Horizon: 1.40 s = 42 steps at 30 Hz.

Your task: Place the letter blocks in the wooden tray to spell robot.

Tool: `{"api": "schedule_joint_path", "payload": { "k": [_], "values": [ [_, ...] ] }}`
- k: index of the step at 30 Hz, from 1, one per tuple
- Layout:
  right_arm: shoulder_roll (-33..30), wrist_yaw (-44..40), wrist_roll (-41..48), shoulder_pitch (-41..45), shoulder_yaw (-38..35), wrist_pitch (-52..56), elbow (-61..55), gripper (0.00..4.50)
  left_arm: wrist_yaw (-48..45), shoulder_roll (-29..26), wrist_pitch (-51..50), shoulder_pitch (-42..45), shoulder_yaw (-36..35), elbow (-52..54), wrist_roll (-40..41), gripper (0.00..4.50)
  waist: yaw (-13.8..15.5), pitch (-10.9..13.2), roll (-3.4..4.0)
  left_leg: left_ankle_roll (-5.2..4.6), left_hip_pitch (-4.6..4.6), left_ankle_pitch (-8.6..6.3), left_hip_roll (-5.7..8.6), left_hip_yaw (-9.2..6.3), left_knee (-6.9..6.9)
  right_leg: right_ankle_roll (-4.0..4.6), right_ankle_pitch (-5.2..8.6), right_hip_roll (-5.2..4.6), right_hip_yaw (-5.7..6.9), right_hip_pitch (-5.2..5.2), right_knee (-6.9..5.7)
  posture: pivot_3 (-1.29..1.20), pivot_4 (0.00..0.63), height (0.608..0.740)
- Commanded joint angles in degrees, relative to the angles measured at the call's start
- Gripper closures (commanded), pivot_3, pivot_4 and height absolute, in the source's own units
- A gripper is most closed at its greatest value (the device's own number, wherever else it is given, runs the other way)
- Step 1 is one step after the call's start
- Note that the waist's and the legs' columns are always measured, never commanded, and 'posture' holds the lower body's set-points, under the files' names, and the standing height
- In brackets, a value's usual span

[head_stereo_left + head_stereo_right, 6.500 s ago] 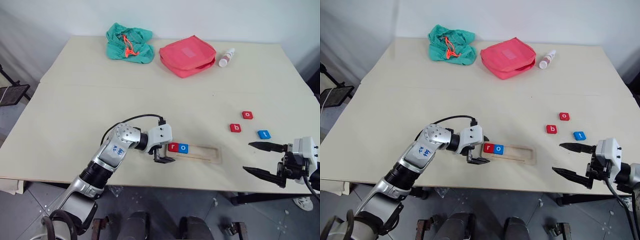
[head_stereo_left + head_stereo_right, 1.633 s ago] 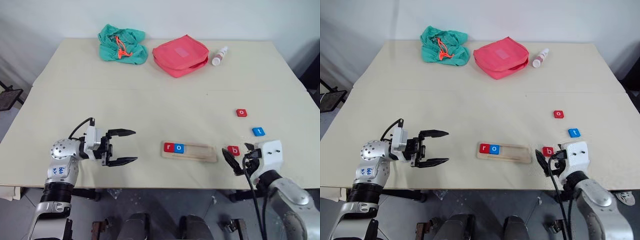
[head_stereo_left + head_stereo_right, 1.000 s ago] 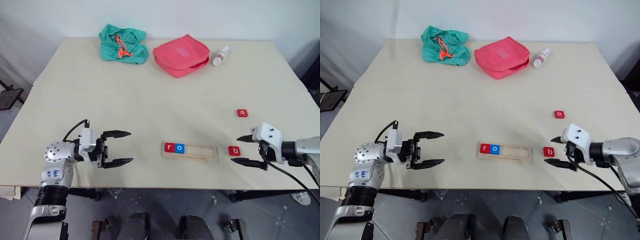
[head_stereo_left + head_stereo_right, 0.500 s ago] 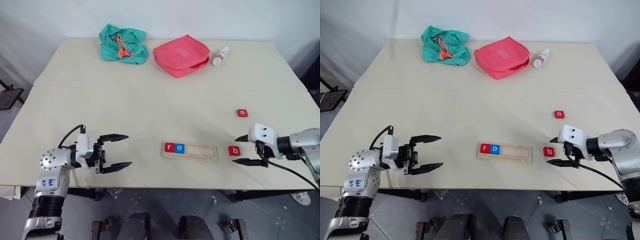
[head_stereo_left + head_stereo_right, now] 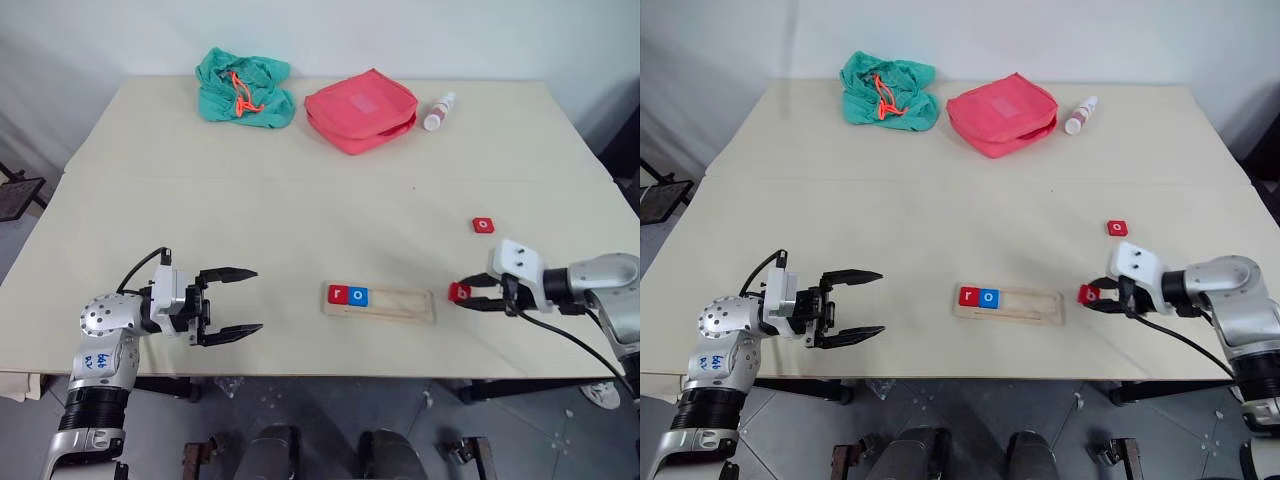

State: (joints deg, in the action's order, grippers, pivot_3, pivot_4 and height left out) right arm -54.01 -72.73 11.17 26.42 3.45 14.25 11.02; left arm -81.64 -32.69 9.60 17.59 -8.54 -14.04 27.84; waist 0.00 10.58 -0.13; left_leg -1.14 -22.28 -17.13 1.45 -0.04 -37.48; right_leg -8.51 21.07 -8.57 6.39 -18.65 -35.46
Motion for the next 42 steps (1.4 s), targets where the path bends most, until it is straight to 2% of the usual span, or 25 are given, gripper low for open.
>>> {"api": "schedule_joint_path", "payload": {
  "k": [1, 7, 11, 25, 42],
  "values": [
    [-0.8, 2.4, 3.2, 2.5, -2.2, 10.5, -10.0, 3.04, -1.5, -0.7, 1.7, 2.0, -0.2, -1.9, 0.4, 0.00, 0.0, 0.0, 0.00, 0.01, 0.00, 0.00, -0.01, 0.00, 0.02, 0.00, 0.00, 0.00, 0.00, -0.01, 0.00, 0.00, 0.150, 0.740],
    [-0.8, 3.7, 3.8, 5.0, 3.0, 24.8, -21.8, 3.04, -1.4, 0.2, 2.6, 3.8, 0.5, -3.8, -0.2, 0.00, 0.2, 0.0, 0.00, 0.02, -0.04, -0.02, 0.02, -0.11, 0.00, 0.00, 0.00, 0.00, 0.01, -0.01, -0.03, 0.00, 0.150, 0.740],
    [2.2, 4.5, 4.0, 8.9, 7.6, 30.1, -24.9, 3.04, -1.2, 0.7, 3.1, 4.1, 0.9, -4.2, -0.3, 0.00, 0.0, 0.0, 0.00, 0.02, -0.07, -0.02, 0.02, -0.13, -0.05, 0.00, 0.00, 0.00, 0.00, -0.02, -0.03, 0.00, 0.150, 0.740],
    [6.3, 2.6, -1.8, 18.6, 21.2, 30.3, -20.1, 3.04, 0.9, 0.9, 3.4, 1.7, 0.5, -1.6, 0.0, 0.00, -0.2, 0.0, 0.00, 0.03, -0.09, -0.02, 0.04, -0.15, -0.03, 0.00, 0.00, 0.00, 0.00, -0.12, -0.14, 0.00, 0.150, 0.740],
    [7.8, 2.7, -3.6, 19.2, 22.9, 31.0, -19.9, 3.04, 3.0, 1.1, 3.5, 0.9, 0.7, -0.2, -0.1, 0.00, -0.2, 0.0, 0.00, 0.04, -0.10, -0.02, 0.04, -0.15, -0.03, 0.00, 0.00, 0.00, -0.01, -0.16, -0.16, 0.00, 0.150, 0.740]
  ]
}}
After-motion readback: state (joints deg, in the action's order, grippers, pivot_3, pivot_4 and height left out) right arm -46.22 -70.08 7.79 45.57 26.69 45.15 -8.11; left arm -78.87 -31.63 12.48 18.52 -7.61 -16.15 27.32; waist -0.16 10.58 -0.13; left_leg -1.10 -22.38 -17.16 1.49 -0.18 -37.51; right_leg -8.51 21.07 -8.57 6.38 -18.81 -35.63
